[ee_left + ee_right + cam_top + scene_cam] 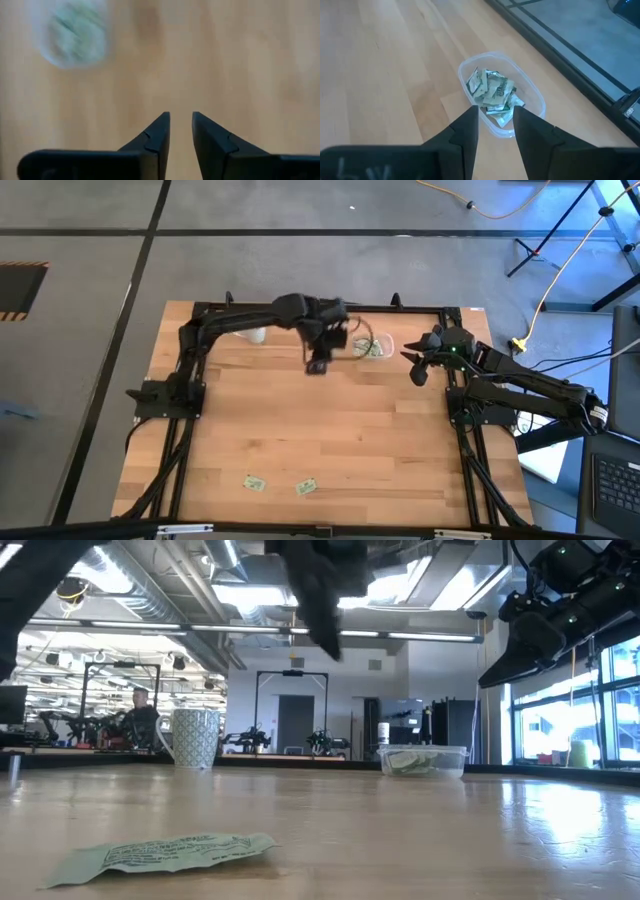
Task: Pick and place items into bin
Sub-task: Put the stevia packet into the transparent bin
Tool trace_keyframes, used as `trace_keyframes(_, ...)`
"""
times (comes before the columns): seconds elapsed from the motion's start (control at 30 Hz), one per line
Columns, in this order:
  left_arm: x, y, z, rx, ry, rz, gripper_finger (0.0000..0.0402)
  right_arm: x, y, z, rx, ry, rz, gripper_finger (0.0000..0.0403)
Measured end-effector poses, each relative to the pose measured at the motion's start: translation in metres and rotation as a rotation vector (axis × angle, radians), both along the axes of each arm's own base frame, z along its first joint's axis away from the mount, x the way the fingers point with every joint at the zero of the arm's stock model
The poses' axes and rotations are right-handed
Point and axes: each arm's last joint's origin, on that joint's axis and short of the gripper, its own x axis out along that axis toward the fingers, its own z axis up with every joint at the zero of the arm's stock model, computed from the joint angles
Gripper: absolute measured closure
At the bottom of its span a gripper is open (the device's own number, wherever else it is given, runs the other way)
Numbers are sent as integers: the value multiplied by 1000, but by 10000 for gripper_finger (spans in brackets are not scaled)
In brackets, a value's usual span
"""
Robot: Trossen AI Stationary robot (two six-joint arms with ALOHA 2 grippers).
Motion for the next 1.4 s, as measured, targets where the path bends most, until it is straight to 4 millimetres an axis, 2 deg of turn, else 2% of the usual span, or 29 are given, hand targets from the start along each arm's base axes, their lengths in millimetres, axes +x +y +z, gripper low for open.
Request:
trace_keyframes(0.13,-18,-53,1,-78,193,22,329,-1,1,-2,13,21,-1,276)
trace_keyframes(0.27,-31,-104,-13,-112,253,28,325,-1,1,-2,16,20,-2,276)
trace_keyframes(0.37,-46,-134,-25,-69,242,110,325,-1,1,-2,21,18,-5,276)
trace_keyframes(0.57,-88,-201,-50,-35,131,286,325,-1,1,-2,22,16,-7,276)
trace_keyframes(0.77,-131,-255,-86,-47,145,389,325,-1,0,-2,19,10,-8,276)
trace_keyframes(0.93,-152,-286,-107,-85,91,365,334,-1,0,-2,34,2,-20,276)
trace_keyframes(1.2,-171,-317,-120,-124,8,183,344,2,0,3,6,-44,8,276)
trace_keyframes(1.27,-176,-321,-123,-137,7,179,345,5,0,8,15,-116,74,276)
trace_keyframes(1.4,-187,-326,-130,-132,28,176,345,17,9,21,61,-294,351,276)
